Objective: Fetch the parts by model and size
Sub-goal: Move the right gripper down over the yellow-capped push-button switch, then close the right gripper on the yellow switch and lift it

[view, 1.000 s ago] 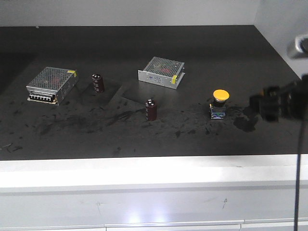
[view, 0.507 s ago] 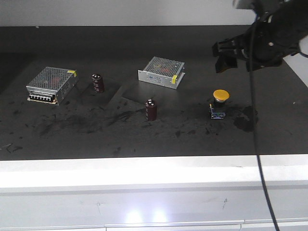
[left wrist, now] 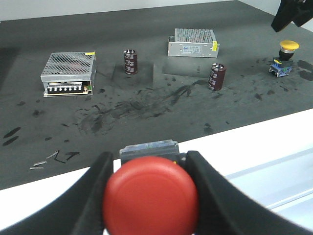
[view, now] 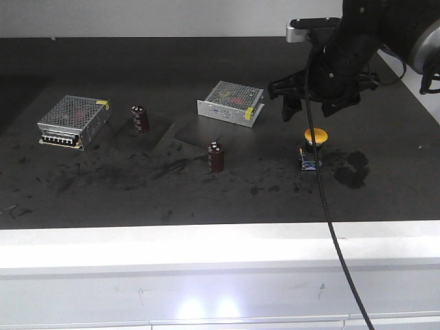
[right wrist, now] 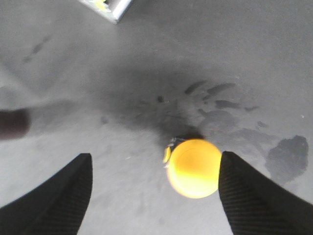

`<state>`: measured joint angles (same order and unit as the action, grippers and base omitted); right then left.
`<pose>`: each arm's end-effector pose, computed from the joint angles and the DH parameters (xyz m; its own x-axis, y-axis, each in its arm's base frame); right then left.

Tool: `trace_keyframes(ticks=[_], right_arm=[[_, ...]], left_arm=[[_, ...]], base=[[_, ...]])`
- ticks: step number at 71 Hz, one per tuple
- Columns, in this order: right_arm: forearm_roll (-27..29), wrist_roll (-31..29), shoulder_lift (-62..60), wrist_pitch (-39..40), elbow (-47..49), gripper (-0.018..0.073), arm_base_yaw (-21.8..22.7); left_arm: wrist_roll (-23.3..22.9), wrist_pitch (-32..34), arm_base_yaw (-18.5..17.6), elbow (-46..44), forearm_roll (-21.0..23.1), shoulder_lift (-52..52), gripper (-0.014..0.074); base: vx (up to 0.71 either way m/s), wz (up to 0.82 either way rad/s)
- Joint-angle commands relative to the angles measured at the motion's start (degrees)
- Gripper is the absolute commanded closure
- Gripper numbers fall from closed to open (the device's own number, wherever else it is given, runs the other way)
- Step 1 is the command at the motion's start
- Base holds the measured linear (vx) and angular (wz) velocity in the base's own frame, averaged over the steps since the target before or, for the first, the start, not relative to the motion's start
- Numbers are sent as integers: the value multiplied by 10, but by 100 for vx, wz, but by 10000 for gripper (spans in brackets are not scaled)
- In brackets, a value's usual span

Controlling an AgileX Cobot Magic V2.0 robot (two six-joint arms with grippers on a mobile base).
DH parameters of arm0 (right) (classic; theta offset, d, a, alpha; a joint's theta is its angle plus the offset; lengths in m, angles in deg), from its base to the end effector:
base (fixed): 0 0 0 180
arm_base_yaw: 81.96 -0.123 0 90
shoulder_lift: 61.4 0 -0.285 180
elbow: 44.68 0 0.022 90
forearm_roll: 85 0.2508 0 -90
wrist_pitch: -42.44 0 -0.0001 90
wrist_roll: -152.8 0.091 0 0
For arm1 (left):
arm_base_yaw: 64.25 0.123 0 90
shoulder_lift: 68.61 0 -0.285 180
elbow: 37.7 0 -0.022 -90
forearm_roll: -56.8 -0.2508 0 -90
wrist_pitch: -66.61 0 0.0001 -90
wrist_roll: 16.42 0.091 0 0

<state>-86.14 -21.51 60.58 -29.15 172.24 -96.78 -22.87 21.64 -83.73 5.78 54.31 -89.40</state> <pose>0.4209 0.1096 0.3247 -0.9068 -0.1439 -0.3963 -0.1650 0.9861 0.0196 0.0347 -0.0093 0.3228 -0.3342 0.0316 -0.9420 0.2796 0.9578 -0.0671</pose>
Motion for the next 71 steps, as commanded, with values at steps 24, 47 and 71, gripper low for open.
trace_keyframes(ticks=[24, 47, 71], right_arm=[[-18, 26, 8, -23, 19, 41, 18], [-24, 33, 22, -23, 19, 41, 19], [-24, 41, 29, -23, 17, 41, 19]], left_arm=[[-5, 44, -3, -12, 0, -5, 602], [-5, 44, -3, -12, 0, -5, 602], [-5, 44, -3, -12, 0, -5, 602]], base=[[0, 0], [0, 0], [0, 0]])
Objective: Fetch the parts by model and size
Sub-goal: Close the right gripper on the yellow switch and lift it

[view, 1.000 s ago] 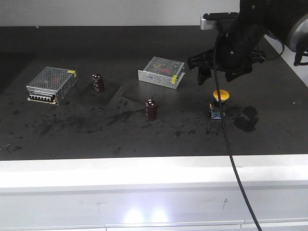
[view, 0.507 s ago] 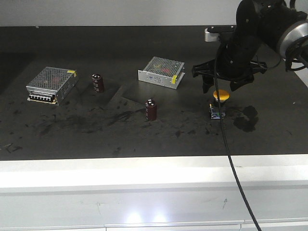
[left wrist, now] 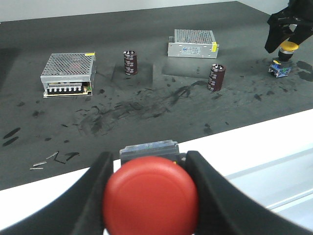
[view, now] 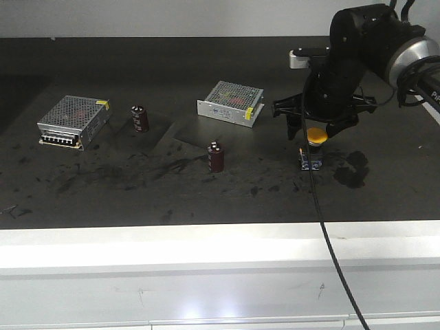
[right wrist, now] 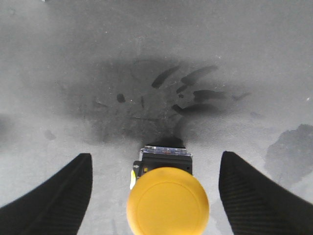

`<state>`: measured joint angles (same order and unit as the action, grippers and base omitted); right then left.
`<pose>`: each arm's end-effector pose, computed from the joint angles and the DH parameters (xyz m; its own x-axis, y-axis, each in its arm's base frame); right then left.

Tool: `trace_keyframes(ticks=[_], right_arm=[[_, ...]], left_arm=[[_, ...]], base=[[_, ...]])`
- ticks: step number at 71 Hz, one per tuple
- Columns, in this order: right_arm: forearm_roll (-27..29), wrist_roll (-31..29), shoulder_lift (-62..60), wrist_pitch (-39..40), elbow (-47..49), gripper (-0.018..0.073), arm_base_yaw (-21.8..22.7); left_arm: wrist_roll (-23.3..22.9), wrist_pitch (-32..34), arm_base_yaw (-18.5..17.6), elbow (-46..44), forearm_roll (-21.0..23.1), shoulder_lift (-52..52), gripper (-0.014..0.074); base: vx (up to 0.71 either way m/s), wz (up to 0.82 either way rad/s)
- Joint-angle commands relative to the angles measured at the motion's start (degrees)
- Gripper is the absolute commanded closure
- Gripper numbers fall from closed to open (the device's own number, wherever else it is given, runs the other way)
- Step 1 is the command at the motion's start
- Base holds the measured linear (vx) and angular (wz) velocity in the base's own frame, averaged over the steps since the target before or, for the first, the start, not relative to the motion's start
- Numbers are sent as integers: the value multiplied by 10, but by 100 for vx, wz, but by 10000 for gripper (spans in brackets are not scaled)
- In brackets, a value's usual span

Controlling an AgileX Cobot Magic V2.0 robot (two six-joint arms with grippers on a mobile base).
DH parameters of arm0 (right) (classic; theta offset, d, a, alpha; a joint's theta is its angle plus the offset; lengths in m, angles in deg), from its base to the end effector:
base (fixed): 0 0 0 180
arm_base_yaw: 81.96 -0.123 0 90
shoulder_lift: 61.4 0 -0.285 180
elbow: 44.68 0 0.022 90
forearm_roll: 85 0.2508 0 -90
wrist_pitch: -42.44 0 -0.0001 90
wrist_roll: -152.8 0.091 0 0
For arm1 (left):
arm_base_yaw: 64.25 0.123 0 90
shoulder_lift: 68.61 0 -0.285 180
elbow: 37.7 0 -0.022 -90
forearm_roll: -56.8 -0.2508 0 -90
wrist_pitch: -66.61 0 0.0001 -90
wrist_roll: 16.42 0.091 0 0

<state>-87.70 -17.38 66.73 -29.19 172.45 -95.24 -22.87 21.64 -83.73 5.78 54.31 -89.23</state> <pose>0.4430 0.1004 0.2780 -0.9512 -0.0645 -0.3019 -0.0690 0.9976 0.0044 0.0341 -0.0091 0.3229 -0.3316 0.0306 -0.9429 0.2798 0.9577 -0.0673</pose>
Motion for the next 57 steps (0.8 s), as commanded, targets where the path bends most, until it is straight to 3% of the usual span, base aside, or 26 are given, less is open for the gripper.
trace_keyframes(ticks=[1, 57], right_arm=[[-9, 0, -32, -23, 15, 41, 3], [-33, -1, -34, -6, -45, 41, 2]], left_arm=[[-5, 44, -3, -12, 0, -6, 602], [-5, 44, -3, -12, 0, -6, 602]], base=[[0, 0], [0, 0]])
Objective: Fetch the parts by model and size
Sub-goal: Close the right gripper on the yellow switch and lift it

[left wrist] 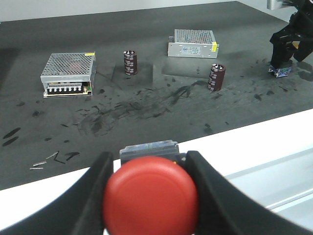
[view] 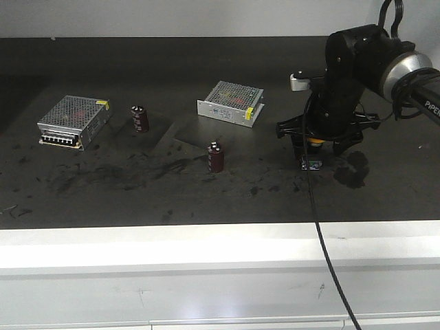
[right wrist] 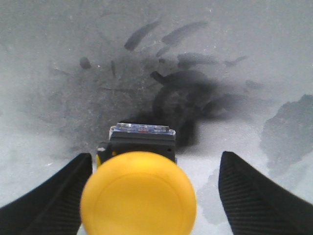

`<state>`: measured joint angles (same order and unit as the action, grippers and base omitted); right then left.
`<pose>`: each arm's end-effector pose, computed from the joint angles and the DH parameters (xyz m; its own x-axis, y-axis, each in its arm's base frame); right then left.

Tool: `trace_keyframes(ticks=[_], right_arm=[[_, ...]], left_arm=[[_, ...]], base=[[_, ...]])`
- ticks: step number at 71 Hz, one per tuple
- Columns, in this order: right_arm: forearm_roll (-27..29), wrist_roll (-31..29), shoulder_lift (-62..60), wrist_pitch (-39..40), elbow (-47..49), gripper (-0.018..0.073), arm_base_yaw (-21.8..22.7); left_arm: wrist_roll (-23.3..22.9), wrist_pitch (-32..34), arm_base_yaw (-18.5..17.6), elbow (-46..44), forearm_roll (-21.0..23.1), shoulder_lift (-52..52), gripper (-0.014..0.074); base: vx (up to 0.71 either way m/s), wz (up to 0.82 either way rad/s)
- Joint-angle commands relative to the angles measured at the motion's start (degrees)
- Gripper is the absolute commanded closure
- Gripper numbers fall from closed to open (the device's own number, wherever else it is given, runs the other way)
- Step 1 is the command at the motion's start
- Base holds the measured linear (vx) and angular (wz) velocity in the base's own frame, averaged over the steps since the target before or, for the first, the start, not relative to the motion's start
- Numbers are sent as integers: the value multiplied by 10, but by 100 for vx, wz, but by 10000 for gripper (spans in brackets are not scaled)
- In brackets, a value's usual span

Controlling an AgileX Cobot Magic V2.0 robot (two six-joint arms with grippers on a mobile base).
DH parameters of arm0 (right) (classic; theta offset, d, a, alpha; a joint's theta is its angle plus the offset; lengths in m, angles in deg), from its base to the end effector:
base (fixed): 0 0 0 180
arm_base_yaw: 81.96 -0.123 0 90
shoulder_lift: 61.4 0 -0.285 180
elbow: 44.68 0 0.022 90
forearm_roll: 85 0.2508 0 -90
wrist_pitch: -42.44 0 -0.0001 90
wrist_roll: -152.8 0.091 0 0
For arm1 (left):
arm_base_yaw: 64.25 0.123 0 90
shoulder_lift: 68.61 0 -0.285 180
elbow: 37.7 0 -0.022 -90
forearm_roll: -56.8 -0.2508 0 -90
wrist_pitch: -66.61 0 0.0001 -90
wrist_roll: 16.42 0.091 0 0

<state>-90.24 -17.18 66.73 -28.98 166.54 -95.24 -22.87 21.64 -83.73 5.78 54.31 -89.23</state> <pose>0.4358 0.0948 0.2501 -0.9735 -0.0812 -0.2137 -0.0711 0.9960 -0.0543 0.0341 -0.0091 0.3229 -0.3316 0.0306 -0.9429 0.2798 0.9577 -0.0673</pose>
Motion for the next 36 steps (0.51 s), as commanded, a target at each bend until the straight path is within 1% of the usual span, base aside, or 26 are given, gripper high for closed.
trace_keyframes(ticks=[1, 20, 36], right_arm=[[-7, -2, -34, -4, 14, 41, 2], [-1, 0, -34, 8, 19, 49, 2], [5, 0, -34, -6, 51, 116, 2]], left_arm=[[-5, 44, -3, -12, 0, -6, 602], [-5, 44, -3, -12, 0, -6, 602], [-5, 44, -3, -12, 0, -6, 602]], base=[[0, 0], [0, 0], [0, 0]])
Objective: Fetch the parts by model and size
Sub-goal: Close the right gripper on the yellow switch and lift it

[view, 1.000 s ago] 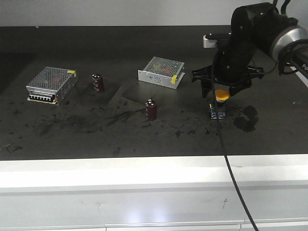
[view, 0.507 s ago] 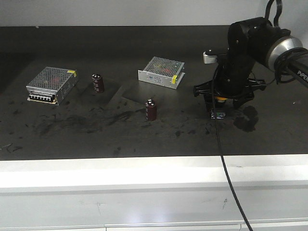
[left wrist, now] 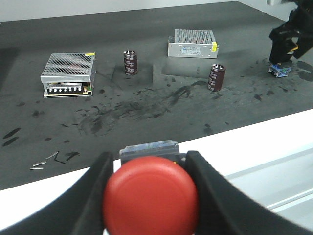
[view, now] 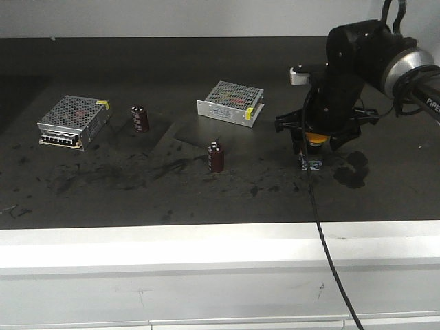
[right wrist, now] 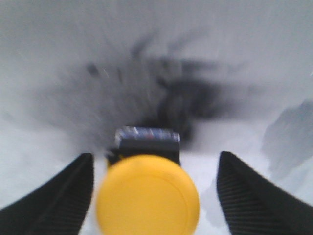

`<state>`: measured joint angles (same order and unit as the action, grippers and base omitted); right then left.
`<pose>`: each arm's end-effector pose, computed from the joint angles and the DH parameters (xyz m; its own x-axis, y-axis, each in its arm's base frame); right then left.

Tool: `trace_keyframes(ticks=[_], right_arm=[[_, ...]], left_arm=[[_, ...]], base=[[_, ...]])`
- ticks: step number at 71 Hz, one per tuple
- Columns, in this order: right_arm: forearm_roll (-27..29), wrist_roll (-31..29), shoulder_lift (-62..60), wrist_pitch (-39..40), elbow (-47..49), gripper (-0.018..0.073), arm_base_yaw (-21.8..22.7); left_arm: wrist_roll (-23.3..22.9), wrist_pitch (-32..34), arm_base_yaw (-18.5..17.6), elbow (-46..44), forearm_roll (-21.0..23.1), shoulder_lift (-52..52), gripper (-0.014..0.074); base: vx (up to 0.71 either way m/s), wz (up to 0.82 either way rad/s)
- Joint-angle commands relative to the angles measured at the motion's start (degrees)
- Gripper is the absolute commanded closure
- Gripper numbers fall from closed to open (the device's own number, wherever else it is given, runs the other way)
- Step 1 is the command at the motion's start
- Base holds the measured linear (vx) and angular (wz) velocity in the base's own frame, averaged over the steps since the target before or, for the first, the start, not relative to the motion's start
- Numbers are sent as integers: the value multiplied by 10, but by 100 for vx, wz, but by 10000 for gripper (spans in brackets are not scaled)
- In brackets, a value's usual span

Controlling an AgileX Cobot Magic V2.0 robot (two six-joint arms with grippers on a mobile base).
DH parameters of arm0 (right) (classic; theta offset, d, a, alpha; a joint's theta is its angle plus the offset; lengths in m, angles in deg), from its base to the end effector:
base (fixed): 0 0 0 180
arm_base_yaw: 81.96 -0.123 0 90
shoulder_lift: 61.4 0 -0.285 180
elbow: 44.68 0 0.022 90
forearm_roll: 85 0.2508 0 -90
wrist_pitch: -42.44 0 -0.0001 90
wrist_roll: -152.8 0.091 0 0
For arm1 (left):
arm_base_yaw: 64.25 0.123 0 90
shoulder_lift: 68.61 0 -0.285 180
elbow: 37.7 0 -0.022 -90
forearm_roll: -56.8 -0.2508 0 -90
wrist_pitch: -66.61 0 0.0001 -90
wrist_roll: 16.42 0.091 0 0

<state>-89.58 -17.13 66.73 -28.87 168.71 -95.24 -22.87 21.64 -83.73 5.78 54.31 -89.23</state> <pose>0.4392 0.0966 0.2603 -0.9653 -0.0746 -0.2503 -0.0677 0.9970 -0.0364 0.0341 -0.0091 0.3229 -0.3316 0.0306 -0.9429 0.2798 0.9577 -0.0673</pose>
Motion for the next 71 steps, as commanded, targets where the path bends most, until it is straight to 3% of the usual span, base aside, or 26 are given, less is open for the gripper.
trace_keyframes(ticks=[1, 16, 38, 54, 71], right_arm=[[0, -1, -34, -7, 33, 122, 2], [4, -3, -34, -25, 39, 238, 2], [6, -24, -51, -26, 39, 576, 2], [-27, -26, -93, -20, 39, 568, 2], [-12, -50, -183, 15, 22, 566, 2]], left_arm=[[-5, 44, -3, -12, 0, -6, 602], [-5, 44, -3, -12, 0, -6, 602], [-5, 44, -3, -12, 0, -6, 602], [-5, 44, -3, -12, 0, -6, 602], [-5, 44, -3, -12, 0, -6, 602]], base=[[0, 0], [0, 0], [0, 0], [0, 0], [0, 0]])
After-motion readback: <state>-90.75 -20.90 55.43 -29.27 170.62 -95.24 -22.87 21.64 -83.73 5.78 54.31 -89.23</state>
